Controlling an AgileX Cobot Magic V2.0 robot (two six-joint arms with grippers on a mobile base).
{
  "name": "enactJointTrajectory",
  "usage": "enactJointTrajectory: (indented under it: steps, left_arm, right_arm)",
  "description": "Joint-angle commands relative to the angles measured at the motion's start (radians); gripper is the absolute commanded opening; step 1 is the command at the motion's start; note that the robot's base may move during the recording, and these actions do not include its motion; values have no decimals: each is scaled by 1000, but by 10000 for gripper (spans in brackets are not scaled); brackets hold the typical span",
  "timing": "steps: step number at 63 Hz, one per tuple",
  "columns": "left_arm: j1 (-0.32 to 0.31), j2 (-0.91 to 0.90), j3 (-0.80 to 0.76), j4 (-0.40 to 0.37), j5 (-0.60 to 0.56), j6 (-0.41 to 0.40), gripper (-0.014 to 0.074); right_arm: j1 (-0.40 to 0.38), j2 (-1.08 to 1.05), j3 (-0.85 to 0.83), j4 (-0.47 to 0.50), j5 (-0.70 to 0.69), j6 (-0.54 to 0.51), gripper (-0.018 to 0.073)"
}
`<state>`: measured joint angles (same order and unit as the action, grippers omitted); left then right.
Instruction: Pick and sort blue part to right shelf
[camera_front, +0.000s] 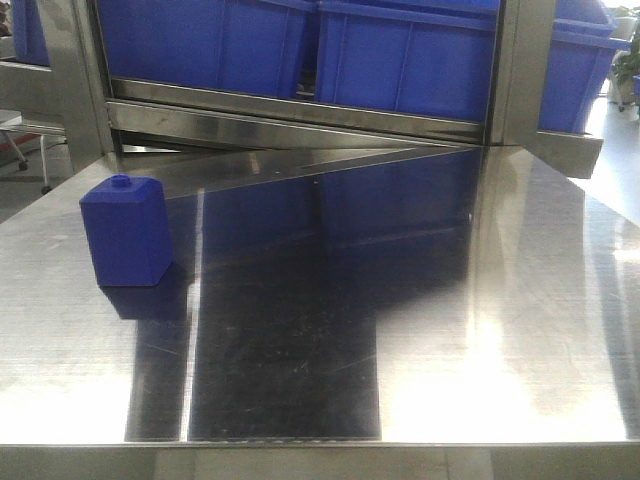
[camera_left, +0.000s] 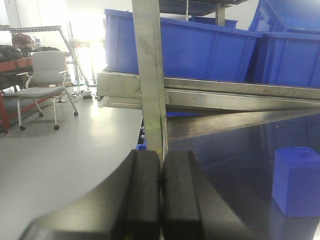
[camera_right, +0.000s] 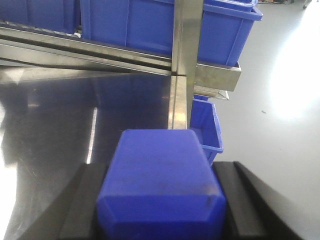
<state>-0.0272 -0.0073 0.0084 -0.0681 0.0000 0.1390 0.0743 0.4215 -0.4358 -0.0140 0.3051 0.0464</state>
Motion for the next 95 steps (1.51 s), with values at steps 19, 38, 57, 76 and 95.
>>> enactJointTrajectory:
  steps: [19,38,57,76,95]
  left_arm:
    - [2,-22,22,-2,-82,-11,134]
    - [2,-22,22,-2,-82,-11,134]
    - [-20,-3,6,29,-93,-20,134]
    - [-126,290,-160,29,-93,-225,134]
    - [-246,657,-366,119,-100,-233,134]
  right_arm:
    - [-7,3,-30,-10,-94,-9,374]
    - [-7,3,-30,-10,-94,-9,374]
    - [-7,3,-30,-10,-94,-9,374]
    - [-7,3,-30,-10,-94,-9,374]
    - [-7,3,-30,-10,-94,-9,374]
